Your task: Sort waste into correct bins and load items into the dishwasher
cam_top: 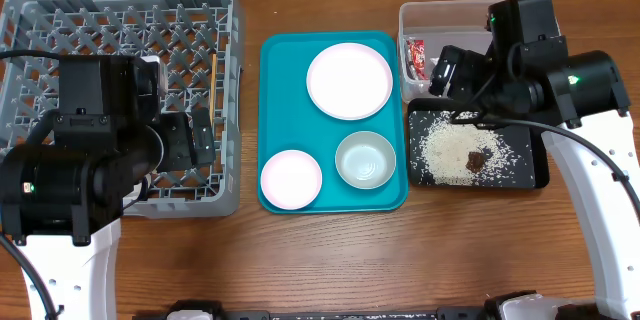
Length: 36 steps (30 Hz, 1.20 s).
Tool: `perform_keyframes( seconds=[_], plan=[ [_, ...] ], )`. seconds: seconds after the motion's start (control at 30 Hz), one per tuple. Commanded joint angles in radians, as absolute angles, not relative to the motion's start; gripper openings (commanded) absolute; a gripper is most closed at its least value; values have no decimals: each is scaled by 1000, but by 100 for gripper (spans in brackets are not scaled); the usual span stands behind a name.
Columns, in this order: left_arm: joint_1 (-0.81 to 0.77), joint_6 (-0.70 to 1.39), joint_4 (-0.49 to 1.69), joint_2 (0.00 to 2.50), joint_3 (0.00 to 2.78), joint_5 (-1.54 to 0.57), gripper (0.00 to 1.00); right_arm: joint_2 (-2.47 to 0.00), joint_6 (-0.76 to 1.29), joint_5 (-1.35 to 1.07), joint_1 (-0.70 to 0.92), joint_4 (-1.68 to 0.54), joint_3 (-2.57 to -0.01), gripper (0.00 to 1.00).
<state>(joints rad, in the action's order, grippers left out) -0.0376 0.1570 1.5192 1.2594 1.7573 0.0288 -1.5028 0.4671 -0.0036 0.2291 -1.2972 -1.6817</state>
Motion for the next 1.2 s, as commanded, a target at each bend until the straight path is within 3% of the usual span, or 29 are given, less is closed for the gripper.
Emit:
perform_keyframes(
  seconds=[0.0,0.47,0.87,0.97,1.07,1.17],
  plan=[
    [-44,157,1514,1263,1757,17,100,-1498,465,-20,229,-1317,-1695,100],
    [-44,157,1514,1263,1757,17,100,-1488,450,-22,228,-1333,-1696,100],
    [-44,166,1445,1263,1757,-36,100,-1156,415,149,229,-1280,-1695,100],
    [-46,255,1374,1264,1756,-160,100,-1127,415,149,229,-1281,-1695,100],
    [-92,273,1330,1291,1749,-339,100,-1127,415,149,229,-1287,-1695,100],
    [-216,306,1335,1344,1729,-284,100,-1142,415,149,229,-1293,-1695,100]
  ],
)
